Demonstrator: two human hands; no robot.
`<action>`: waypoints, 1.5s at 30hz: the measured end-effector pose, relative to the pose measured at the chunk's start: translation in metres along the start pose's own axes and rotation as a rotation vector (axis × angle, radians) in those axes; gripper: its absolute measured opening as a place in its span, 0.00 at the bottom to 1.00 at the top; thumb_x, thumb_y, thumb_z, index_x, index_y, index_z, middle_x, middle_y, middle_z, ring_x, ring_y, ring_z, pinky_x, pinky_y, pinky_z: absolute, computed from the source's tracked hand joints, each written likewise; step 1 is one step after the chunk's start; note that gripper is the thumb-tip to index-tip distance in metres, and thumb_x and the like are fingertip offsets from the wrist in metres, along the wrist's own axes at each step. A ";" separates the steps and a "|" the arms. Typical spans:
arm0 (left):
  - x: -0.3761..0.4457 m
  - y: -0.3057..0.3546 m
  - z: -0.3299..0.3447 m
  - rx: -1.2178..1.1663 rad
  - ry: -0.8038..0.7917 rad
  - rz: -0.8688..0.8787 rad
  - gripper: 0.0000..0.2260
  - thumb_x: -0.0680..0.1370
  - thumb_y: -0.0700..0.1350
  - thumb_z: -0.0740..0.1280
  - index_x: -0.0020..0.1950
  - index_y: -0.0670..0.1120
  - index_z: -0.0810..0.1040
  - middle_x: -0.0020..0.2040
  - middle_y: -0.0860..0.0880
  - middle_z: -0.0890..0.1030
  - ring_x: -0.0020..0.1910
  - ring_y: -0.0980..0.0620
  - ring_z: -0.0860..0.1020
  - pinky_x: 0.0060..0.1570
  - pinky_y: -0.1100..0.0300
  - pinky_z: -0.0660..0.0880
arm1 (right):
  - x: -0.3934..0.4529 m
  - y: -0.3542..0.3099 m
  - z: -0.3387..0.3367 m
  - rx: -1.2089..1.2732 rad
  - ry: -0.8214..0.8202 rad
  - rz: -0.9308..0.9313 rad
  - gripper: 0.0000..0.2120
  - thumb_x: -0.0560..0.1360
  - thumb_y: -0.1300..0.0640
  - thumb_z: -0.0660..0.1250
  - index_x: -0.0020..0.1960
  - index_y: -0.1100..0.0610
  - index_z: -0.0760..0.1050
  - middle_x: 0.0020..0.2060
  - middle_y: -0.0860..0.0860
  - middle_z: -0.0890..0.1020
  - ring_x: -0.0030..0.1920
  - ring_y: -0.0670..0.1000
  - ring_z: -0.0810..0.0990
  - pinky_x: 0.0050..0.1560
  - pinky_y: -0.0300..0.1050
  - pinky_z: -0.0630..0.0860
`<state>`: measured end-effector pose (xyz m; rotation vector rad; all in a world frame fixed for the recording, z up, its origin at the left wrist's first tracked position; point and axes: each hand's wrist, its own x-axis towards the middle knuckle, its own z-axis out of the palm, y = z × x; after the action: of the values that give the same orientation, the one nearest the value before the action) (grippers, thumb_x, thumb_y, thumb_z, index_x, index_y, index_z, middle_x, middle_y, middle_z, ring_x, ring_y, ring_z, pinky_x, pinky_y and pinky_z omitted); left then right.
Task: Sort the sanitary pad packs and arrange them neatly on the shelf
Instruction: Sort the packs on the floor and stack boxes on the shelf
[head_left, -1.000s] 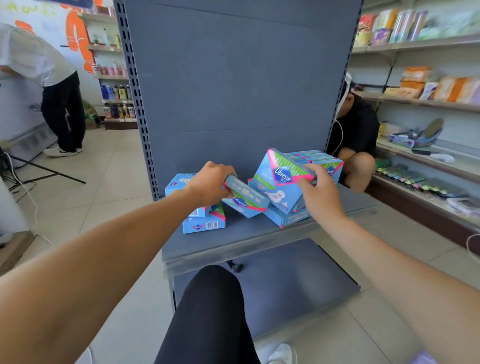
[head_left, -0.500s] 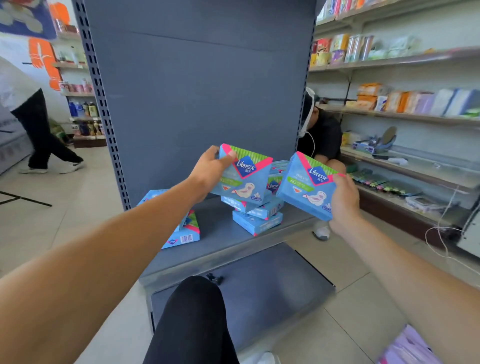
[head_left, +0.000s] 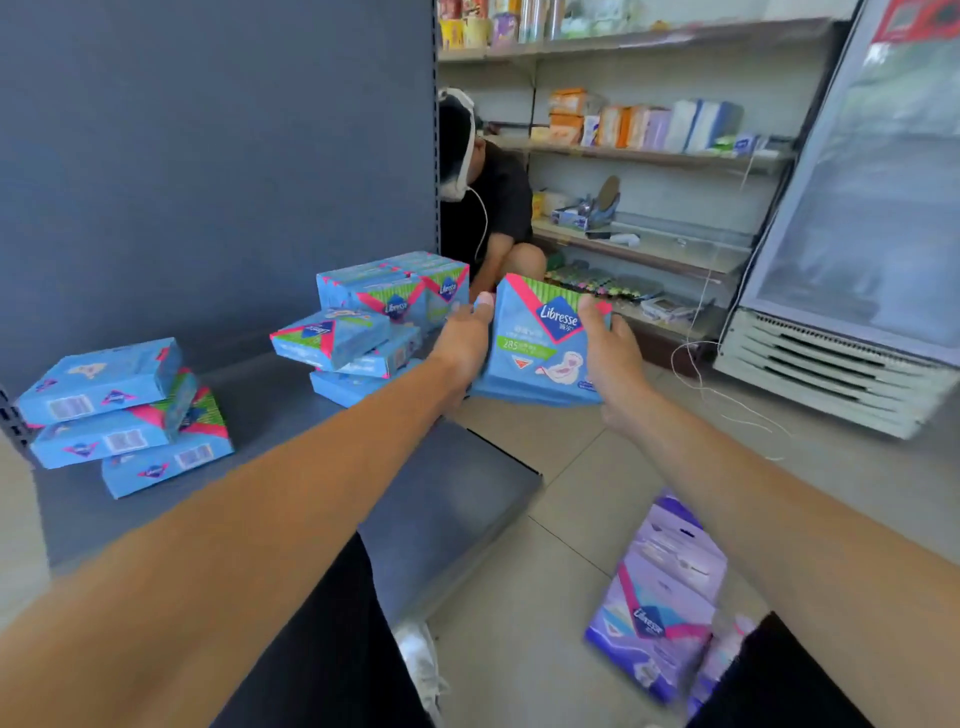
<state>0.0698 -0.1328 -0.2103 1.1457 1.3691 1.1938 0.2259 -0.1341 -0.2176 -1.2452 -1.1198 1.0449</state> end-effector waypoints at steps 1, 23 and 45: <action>0.002 -0.007 0.010 -0.056 -0.039 -0.052 0.26 0.78 0.66 0.55 0.53 0.46 0.79 0.48 0.45 0.84 0.51 0.42 0.82 0.57 0.48 0.77 | 0.001 0.007 -0.007 0.009 0.004 0.032 0.23 0.77 0.36 0.61 0.56 0.56 0.68 0.47 0.52 0.82 0.44 0.54 0.84 0.51 0.54 0.80; 0.115 -0.360 0.138 0.375 -0.237 -0.460 0.20 0.75 0.50 0.68 0.65 0.44 0.72 0.61 0.47 0.77 0.57 0.47 0.78 0.56 0.57 0.73 | 0.055 0.372 -0.055 -0.402 0.088 0.564 0.28 0.79 0.45 0.64 0.72 0.57 0.60 0.59 0.56 0.77 0.58 0.58 0.77 0.52 0.47 0.71; 0.203 -0.504 0.198 0.575 -0.409 -0.372 0.38 0.79 0.43 0.68 0.80 0.53 0.46 0.65 0.47 0.75 0.57 0.46 0.77 0.50 0.60 0.70 | 0.146 0.544 -0.072 -0.693 0.066 0.579 0.25 0.82 0.49 0.54 0.78 0.40 0.52 0.67 0.62 0.67 0.67 0.62 0.70 0.63 0.50 0.67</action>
<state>0.2147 0.0462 -0.7402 1.3526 1.5496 0.2743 0.3265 0.0288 -0.7526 -2.2351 -1.1357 1.0462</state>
